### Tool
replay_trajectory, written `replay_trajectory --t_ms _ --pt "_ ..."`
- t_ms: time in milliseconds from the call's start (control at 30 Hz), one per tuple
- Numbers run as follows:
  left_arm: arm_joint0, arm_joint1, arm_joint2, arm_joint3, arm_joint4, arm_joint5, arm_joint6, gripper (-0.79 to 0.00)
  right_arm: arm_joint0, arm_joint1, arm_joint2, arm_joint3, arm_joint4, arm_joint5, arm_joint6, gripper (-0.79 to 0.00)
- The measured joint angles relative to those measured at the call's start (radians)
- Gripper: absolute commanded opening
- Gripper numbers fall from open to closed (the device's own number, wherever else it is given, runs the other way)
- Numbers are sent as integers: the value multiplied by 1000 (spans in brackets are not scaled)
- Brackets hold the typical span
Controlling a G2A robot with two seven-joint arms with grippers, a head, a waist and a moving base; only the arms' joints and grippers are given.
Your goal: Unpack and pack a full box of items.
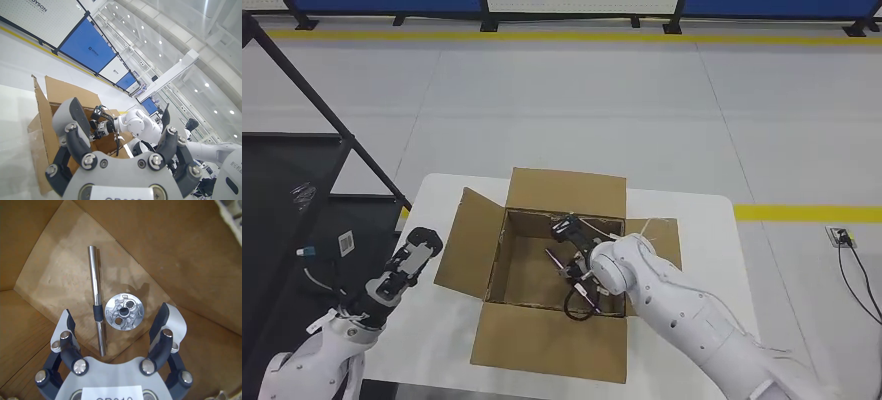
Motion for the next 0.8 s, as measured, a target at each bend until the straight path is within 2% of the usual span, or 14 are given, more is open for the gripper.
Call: replay_trajectory --t_ms 233,267,333,433,533,567,600,733,767,800 --pt "4 6 3 -5 3 -1 6 0 6 -22 -3 55 -10 6 -11 -9" --pt "4 6 3 -5 4 -2 7 0 6 -25 -1 64 -10 4 -17 -89" --pt "5 8 3 -5 5 -2 10 0 7 -29 1 77 -12 2 -24 -160" --pt "5 10 4 -5 6 0 14 0 9 -36 5 96 -10 -3 -31 -142" --pt "5 12 6 -4 6 3 18 0 11 -43 9 115 -6 -13 -34 -200" --pt "5 13 6 -4 8 4 20 0 12 -46 11 121 -6 -16 -35 -274" --pt "5 14 7 -5 8 4 22 0 12 -48 12 126 -7 -18 -36 -403" --pt "6 16 9 -5 9 4 26 0 14 -53 20 132 -11 -22 -45 -573" --pt "5 17 11 -4 10 4 27 0 13 -54 25 129 -13 -25 -49 -656" --pt "4 18 12 -3 10 4 28 0 11 -54 28 125 -14 -26 -50 -677"
